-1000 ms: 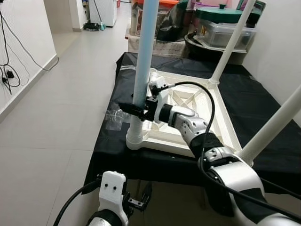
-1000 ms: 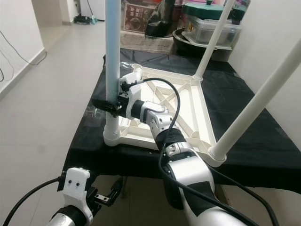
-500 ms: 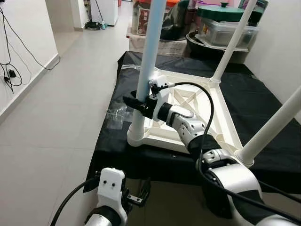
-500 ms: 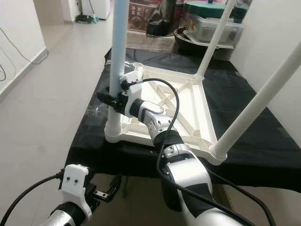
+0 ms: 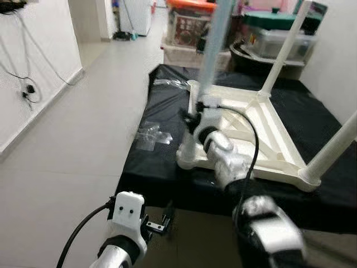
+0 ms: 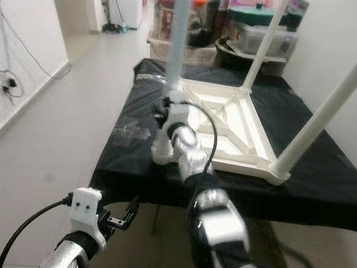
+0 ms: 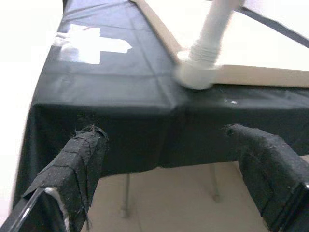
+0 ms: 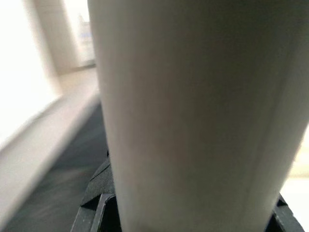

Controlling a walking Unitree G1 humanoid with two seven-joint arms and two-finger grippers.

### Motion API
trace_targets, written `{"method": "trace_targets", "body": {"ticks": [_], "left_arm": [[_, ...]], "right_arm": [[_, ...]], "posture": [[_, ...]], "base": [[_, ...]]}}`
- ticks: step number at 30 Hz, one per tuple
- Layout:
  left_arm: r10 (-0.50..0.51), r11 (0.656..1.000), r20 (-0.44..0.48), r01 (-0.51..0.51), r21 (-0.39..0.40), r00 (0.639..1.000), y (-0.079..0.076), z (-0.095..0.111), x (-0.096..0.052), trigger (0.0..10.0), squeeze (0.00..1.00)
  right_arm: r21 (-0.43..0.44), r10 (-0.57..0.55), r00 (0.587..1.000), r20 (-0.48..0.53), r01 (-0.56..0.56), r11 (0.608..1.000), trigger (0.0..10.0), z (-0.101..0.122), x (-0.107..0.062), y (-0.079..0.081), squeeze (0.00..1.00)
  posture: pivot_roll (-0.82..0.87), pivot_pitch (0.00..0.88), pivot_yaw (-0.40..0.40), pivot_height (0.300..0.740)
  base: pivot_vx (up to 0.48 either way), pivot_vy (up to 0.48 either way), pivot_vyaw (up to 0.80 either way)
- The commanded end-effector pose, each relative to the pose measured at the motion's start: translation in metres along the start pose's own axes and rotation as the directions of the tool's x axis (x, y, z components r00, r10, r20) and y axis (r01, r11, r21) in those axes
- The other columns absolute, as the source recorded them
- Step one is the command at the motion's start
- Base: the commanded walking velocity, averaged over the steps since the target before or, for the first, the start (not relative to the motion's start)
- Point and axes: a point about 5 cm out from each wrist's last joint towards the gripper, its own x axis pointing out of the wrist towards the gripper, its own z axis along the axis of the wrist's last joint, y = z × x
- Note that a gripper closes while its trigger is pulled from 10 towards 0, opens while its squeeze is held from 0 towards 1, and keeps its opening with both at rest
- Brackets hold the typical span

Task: Building children table

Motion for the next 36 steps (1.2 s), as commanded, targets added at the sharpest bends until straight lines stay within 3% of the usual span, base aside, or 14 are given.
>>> {"method": "trace_targets", "body": {"ticks": [1,10,11,12,13,19,20,25,30,31,32,33,34,36], "left_arm": [[-0.005,1.0,-0.018,0.006,0.01,1.0,0.001,-0.004,0.002,10.0,0.0],[-0.008,1.0,-0.022,0.008,0.016,1.0,0.002,-0.006,0.003,10.0,0.0],[-0.012,1.0,-0.025,0.012,0.018,1.0,0.002,-0.007,0.003,10.0,0.0],[-0.012,1.0,-0.025,0.012,0.018,1.0,0.002,-0.007,0.003,10.0,0.0],[-0.014,1.0,-0.027,0.015,0.019,1.0,0.003,-0.008,0.004,10.0,0.0],[-0.018,1.0,-0.03,0.019,0.02,0.999,0.003,-0.009,0.005,10.0,0.0],[-0.021,1.0,-0.03,0.022,0.022,0.999,0.003,-0.009,0.006,10.0,0.0],[-0.031,0.999,-0.03,0.032,0.024,0.999,0.003,-0.01,0.007,10.0,0.0],[-0.034,0.999,-0.03,0.035,0.025,0.999,0.003,-0.011,0.008,10.0,0.0],[-0.038,0.999,-0.031,0.038,0.027,0.999,0.004,-0.012,0.008,10.0,0.0],[-0.038,0.999,-0.031,0.038,0.027,0.999,0.004,-0.012,0.008,10.0,0.0],[-0.04,0.999,-0.032,0.041,0.028,0.999,0.004,-0.012,0.009,10.0,0.0],[-0.04,0.999,-0.032,0.041,0.028,0.999,0.004,-0.012,0.009,10.0,0.0],[-0.046,0.998,-0.034,0.047,0.03,0.998,0.004,-0.013,0.009,10.0,0.0]], "right_arm": [[0.027,-0.168,0.978,-0.127,0.173,0.985,0.0,-0.021,-0.003,-0.014,0.0],[0.094,-0.166,0.973,-0.162,0.182,0.979,0.0,-0.022,-0.006,0.006,0.0],[0.094,-0.07,0.99,-0.126,0.082,0.992,10.0,-0.018,-0.007,0.016,0.09],[0.094,-0.07,0.99,-0.126,0.082,0.992,10.0,-0.018,-0.007,0.016,0.09],[0.09,0.009,0.995,-0.096,0.0,0.996,10.0,-0.015,-0.009,0.024,1.0],[0.058,0.074,0.996,-0.053,-0.071,0.996,10.0,-0.011,-0.012,0.028,1.0],[0.005,0.128,0.992,-0.008,-0.128,0.992,10.0,-0.01,-0.01,0.021,0.0],[-0.046,0.343,0.939,0.035,-0.342,0.939,10.0,-0.008,-0.001,0.003,0.0],[-0.041,0.425,0.905,0.025,-0.424,0.905,10.0,-0.007,0.002,-0.002,0.0],[-0.014,0.539,0.842,0.0,-0.539,0.842,10.0,-0.003,0.007,-0.007,0.0],[-0.014,0.539,0.842,0.0,-0.539,0.842,10.0,-0.003,0.007,-0.007,0.0],[0.026,0.668,0.744,-0.026,-0.667,0.744,10.0,0.002,0.009,-0.011,0.0],[0.026,0.668,0.744,-0.026,-0.667,0.744,10.0,0.002,0.009,-0.011,0.0],[0.071,0.847,0.529,-0.055,-0.844,0.532,10.0,0.011,0.005,-0.009,0.0]], "posture": [[0.08,0.044,-0.096,0.74],[0.09,0.035,-0.093,0.74],[0.08,0.03,-0.088,0.74],[0.08,0.03,-0.088,0.74],[0.08,0.026,-0.09,0.74],[0.08,0.021,-0.09,0.74],[0.08,0.009,-0.091,0.74],[0.08,0.0,-0.087,0.74],[0.08,0.0,-0.089,0.74],[0.08,0.0,-0.085,0.74],[0.08,0.0,-0.085,0.74],[0.09,0.0,-0.085,0.74],[0.09,0.0,-0.085,0.74],[0.1,0.0,-0.088,0.74]], "base": [[0.0,0.0,0.0],[0.0,0.0,0.0],[0.0,0.0,0.0],[0.0,0.0,0.0],[0.0,0.0,0.0],[0.0,0.0,0.0],[0.0,0.0,0.0],[0.0,0.0,0.0],[0.0,0.0,0.0],[0.0,0.0,0.0],[0.0,0.0,0.0],[0.0,0.0,0.0],[0.0,0.0,0.0],[0.0,0.0,0.0]]}}
